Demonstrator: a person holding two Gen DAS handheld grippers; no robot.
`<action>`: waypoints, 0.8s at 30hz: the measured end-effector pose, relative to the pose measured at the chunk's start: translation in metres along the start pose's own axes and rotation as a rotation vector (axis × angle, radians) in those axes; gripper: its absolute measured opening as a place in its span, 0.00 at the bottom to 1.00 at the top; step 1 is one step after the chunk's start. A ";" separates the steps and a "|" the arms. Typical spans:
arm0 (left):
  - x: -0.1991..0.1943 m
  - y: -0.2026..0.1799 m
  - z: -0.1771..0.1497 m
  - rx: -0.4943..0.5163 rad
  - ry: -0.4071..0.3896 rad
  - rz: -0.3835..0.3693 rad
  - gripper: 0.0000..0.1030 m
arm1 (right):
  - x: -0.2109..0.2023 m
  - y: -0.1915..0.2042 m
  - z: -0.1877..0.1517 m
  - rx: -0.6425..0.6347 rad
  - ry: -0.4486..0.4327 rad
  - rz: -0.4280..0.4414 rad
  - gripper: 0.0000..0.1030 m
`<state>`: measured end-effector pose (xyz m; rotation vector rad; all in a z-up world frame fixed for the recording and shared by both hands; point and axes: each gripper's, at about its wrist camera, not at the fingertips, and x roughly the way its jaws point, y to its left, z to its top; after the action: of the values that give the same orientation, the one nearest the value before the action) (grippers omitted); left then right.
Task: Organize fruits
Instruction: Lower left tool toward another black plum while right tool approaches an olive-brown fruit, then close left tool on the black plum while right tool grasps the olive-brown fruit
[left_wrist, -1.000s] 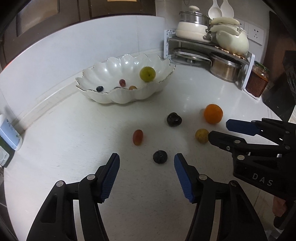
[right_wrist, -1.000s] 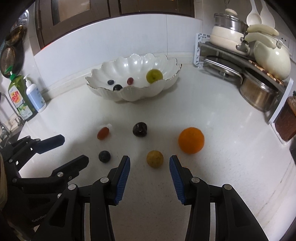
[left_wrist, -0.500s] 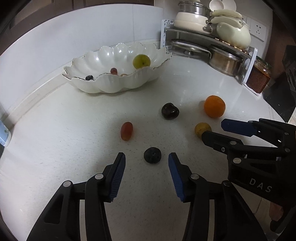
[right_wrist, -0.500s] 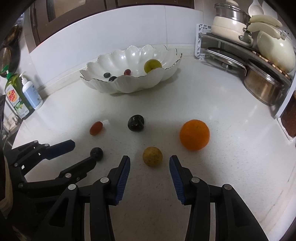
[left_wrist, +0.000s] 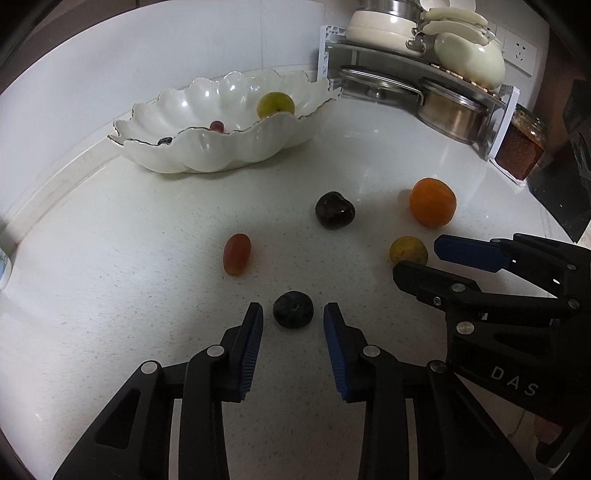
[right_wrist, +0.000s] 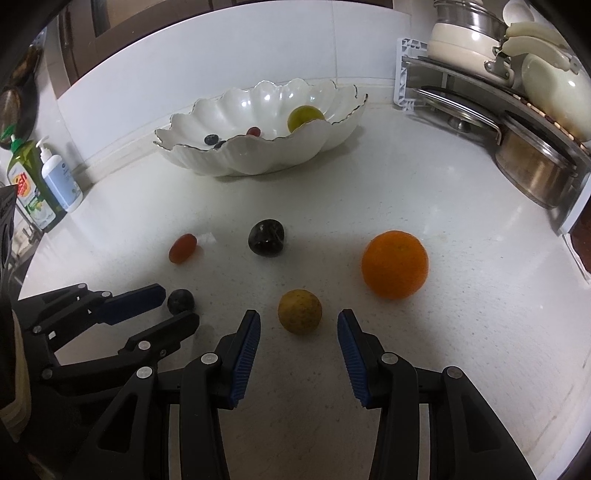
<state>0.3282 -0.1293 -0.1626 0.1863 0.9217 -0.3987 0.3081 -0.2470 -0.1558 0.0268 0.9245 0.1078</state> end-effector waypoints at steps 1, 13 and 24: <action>0.001 0.000 0.000 -0.005 0.001 0.000 0.33 | 0.001 0.000 0.001 -0.001 0.000 0.002 0.44; 0.005 0.001 0.004 -0.013 -0.006 0.001 0.23 | 0.011 0.001 0.003 -0.008 0.012 0.019 0.27; -0.004 0.007 0.008 -0.045 -0.030 -0.006 0.22 | 0.003 0.003 0.004 -0.012 -0.011 0.022 0.26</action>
<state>0.3345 -0.1242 -0.1544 0.1364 0.9014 -0.3849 0.3131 -0.2431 -0.1558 0.0268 0.9124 0.1335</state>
